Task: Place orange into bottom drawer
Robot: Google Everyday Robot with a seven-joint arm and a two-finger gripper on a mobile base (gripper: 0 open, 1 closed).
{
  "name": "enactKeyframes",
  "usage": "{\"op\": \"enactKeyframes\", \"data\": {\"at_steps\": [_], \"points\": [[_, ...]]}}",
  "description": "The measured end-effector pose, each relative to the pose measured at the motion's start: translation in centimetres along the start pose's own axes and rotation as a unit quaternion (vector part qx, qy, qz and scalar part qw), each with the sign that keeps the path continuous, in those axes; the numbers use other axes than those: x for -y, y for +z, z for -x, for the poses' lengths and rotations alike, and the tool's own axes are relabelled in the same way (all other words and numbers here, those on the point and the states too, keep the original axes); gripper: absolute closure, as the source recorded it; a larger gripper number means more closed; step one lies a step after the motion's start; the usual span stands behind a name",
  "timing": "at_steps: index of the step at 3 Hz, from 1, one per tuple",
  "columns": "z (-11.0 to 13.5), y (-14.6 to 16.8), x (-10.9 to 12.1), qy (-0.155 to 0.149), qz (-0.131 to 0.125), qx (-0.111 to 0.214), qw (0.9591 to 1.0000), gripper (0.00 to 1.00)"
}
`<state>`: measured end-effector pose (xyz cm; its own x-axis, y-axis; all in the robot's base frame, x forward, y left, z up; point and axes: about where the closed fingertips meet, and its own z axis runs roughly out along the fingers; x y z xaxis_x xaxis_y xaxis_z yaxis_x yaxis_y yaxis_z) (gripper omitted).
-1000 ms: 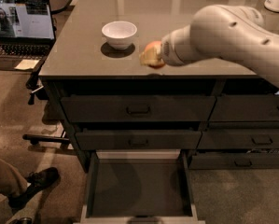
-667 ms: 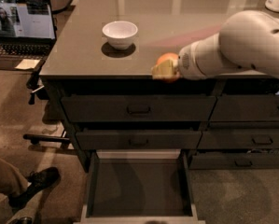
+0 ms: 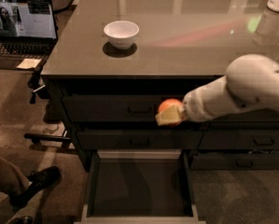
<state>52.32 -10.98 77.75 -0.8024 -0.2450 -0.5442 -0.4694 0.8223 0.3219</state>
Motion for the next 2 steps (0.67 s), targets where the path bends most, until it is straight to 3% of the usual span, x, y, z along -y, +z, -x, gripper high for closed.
{"op": "enactKeyframes", "data": {"at_steps": [1, 2], "points": [[-5.1, 7.1, -1.2, -0.004, 0.027, -0.071, 0.9971, 1.00], [-10.8, 14.3, -2.9, 0.021, 0.037, -0.110, 0.9930, 1.00]]}}
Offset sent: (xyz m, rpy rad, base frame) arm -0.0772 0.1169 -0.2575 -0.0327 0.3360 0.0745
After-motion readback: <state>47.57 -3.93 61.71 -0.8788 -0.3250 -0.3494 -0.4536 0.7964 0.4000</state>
